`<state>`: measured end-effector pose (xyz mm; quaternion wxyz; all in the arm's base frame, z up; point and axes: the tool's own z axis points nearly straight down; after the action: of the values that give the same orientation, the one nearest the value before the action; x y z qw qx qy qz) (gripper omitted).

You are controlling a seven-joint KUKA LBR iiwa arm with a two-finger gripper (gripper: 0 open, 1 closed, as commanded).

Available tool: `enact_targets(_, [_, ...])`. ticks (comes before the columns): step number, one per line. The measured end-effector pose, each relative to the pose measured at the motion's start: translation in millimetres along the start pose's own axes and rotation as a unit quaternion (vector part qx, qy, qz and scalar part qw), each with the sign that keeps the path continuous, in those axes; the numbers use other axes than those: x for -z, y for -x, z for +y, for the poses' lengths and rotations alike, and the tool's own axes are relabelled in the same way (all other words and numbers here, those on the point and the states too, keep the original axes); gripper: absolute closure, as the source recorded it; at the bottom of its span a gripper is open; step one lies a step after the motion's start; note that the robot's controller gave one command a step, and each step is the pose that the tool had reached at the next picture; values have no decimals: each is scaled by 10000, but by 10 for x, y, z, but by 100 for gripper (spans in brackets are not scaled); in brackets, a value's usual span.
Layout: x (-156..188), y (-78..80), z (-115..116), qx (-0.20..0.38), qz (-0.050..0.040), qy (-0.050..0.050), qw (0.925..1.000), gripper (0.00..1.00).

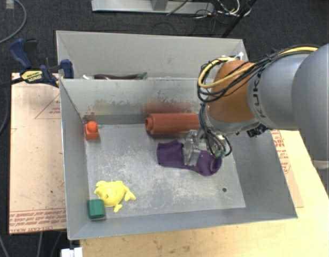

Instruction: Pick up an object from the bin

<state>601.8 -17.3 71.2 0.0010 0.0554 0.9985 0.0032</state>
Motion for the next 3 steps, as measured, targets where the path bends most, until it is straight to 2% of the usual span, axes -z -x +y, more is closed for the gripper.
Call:
enact_targets(1, [-26,-61,3,14,140,-6,9999,0])
enact_targets(2, [-8,-5,2,3,9,-2,10000,100])
enact_targets(3, [-8,-5,2,3,9,-2,10000,100])
